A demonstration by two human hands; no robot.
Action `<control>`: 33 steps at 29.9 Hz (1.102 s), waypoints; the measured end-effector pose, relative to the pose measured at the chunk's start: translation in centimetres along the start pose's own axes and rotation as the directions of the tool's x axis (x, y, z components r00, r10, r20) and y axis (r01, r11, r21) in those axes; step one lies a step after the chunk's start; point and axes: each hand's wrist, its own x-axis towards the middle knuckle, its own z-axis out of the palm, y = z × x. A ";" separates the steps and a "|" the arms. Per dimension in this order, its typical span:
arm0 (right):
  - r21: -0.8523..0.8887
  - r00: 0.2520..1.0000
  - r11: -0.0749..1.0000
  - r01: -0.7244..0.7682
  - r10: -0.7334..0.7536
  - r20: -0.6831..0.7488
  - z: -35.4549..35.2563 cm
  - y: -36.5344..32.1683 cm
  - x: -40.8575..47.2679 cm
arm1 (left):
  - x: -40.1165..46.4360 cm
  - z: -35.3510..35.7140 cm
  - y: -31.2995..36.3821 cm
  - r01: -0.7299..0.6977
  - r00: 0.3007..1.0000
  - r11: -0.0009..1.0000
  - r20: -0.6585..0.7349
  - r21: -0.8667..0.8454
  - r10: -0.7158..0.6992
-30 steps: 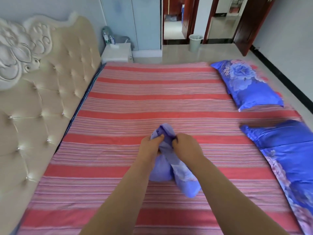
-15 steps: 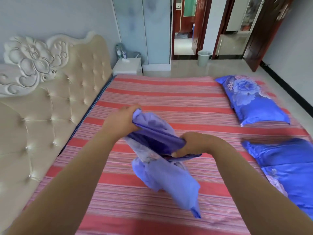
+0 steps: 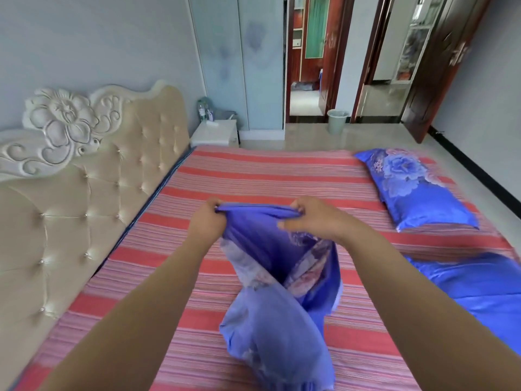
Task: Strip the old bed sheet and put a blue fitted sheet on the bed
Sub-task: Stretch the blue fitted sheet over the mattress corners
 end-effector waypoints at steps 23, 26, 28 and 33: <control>-0.202 0.722 0.970 -0.133 -0.045 -0.691 -14.8 3.2 3.8 | 5.9 -4.8 -4.7 0.316 0.944 0.912 -0.011 -0.261 -0.330; -0.524 0.920 0.785 -0.331 0.143 -0.366 -11.9 7.9 3.9 | 9.2 -9.9 0.9 0.009 0.939 0.866 -0.292 -0.501 -0.179; -0.517 0.919 0.763 -0.387 0.271 -0.287 -9.0 11.1 3.4 | 9.9 -12.3 5.3 -0.283 0.858 0.889 -0.510 -0.359 0.068; 0.729 0.685 0.667 -0.154 0.604 -0.408 -6.9 15.0 2.4 | 7.9 -10.5 6.9 -0.361 0.848 0.781 -0.170 0.510 0.502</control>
